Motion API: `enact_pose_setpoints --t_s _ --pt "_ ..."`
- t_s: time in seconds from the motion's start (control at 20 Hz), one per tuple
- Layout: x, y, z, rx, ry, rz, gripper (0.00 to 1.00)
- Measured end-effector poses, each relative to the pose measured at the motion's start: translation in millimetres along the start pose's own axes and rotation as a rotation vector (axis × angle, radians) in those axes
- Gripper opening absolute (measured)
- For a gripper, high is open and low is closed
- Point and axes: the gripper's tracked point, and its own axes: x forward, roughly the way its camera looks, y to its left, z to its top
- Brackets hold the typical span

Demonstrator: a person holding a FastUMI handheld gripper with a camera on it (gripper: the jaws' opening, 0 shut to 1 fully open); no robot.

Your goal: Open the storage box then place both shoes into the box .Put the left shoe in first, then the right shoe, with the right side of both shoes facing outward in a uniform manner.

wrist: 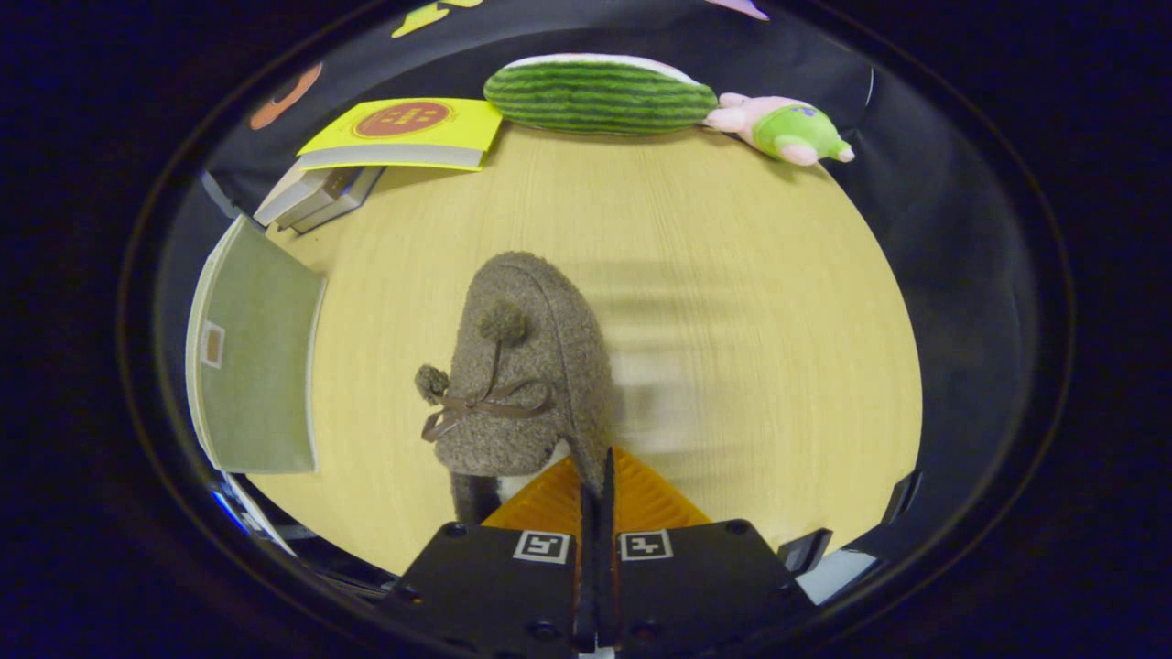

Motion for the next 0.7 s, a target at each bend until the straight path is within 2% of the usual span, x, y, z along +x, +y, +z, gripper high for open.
enact_pose_setpoints --t_s 0.5,0.7 --pt "-60 80 1 -0.039 -0.040 0.106 0.06" --pt "-89 130 6 -0.066 -0.049 0.182 0.07"
